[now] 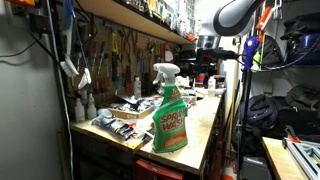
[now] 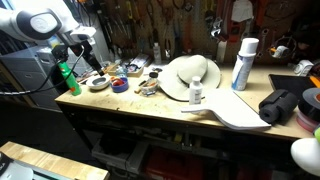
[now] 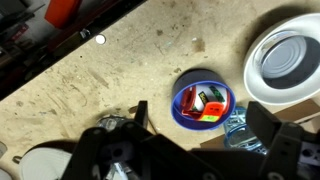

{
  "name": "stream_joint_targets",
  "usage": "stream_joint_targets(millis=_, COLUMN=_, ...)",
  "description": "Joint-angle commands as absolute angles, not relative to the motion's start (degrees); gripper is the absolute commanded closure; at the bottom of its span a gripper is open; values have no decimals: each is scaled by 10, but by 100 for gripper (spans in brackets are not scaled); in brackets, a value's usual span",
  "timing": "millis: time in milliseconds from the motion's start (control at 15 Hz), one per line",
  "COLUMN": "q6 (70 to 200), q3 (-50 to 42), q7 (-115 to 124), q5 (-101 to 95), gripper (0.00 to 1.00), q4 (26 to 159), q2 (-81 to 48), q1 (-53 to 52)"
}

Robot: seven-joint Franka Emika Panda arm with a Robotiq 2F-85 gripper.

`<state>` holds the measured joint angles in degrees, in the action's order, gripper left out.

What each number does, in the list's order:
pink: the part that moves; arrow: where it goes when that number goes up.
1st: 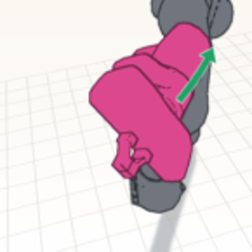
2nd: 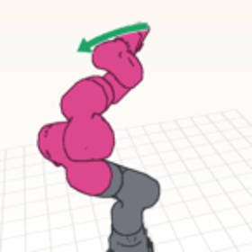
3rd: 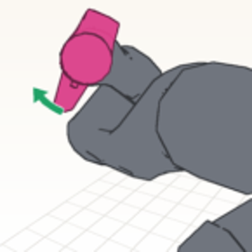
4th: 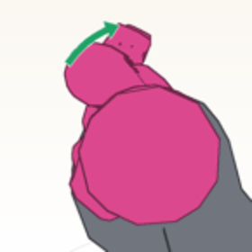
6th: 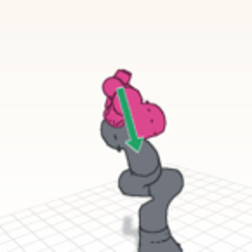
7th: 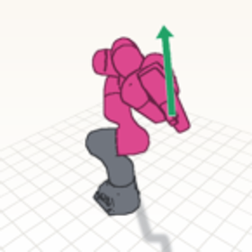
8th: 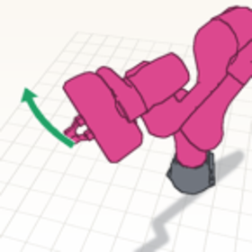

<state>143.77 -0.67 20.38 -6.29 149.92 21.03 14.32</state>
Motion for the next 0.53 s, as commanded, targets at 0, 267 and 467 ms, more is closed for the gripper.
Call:
stream_joint_targets(millis=0, q6=1443, q3=37, q7=305, q5=-119, gripper=0, q4=1452, q2=131, q1=156)
stream_joint_targets(millis=267, q6=1429, q3=25, q7=327, q5=-160, gripper=0, q4=1399, q2=69, q1=138)
stream_joint_targets(millis=467, q6=1424, q3=5, q7=302, q5=-139, gripper=0, q4=1369, q2=25, q1=122)
